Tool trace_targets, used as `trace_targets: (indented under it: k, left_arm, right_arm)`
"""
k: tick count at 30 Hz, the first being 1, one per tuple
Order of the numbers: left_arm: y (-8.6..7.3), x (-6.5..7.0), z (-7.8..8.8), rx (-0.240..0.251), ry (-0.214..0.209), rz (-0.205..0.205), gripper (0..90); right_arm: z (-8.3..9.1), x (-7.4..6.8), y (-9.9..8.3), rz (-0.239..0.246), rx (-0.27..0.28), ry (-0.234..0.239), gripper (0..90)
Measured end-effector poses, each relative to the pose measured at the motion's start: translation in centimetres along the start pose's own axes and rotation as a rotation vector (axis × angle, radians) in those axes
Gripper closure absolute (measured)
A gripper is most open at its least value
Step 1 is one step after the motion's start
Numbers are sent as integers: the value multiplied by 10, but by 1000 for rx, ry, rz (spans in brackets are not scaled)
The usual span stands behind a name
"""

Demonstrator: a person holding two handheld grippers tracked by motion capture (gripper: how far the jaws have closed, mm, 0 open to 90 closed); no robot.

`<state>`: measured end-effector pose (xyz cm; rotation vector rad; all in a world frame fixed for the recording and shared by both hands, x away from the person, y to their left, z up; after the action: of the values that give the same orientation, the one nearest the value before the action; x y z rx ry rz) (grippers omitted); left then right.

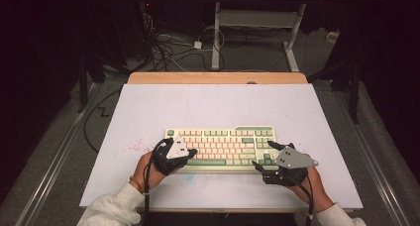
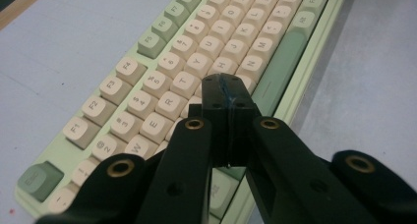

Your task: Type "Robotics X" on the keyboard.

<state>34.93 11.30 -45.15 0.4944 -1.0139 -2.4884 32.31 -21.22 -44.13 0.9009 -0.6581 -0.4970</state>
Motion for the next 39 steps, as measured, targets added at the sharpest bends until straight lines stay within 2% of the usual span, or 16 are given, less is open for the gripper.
trace_targets:
  k: [7, 18, 23, 39]
  left_arm:
    - [9, 3, -14, -19, -34, -17, 875]
    - [15, 3, -31, -65, -55, -28, 875]
    - [17, 4, -36, -86, -50, -41, 875]
    - [17, 5, -42, -110, -50, -49, 876]
  right_arm:
    - [0, 0, -1, 4, -6, 2, 233]
    - [-1, -1, -2, 8, -12, 7, 233]
    - [-2, 0, -2, 7, -14, 8, 233]
    - [-4, -3, -4, 19, -31, 24, 236]
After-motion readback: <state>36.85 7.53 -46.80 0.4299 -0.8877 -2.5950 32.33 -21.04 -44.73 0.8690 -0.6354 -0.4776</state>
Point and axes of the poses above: each handheld gripper's, and its own axes: z roughly backward along the jaws, y roughly out of its top, x roughly to its right, the point moved 2 cm from there along -z, roughly forward along the jaws
